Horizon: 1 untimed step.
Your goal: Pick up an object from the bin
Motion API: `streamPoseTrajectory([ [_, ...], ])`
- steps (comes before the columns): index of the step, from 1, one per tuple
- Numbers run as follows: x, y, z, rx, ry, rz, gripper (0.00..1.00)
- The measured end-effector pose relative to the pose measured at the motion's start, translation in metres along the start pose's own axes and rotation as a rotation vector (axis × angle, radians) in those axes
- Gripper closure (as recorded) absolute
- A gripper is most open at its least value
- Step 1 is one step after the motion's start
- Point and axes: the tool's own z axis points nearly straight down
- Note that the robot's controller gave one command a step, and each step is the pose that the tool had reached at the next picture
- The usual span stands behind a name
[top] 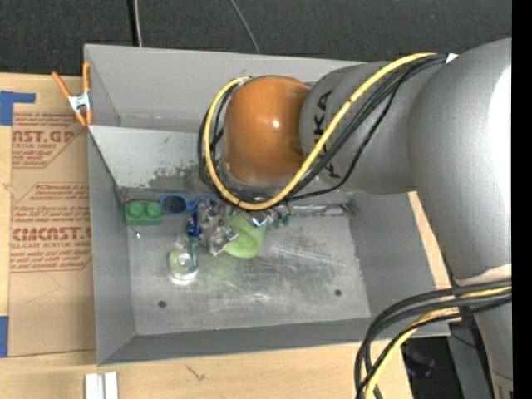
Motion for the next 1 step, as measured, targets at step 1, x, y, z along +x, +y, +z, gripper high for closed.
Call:
streamPoseTrajectory([
  [1,0.0024,0.0060,-0.0407,0.004,0.002,0.001,1.00],
])
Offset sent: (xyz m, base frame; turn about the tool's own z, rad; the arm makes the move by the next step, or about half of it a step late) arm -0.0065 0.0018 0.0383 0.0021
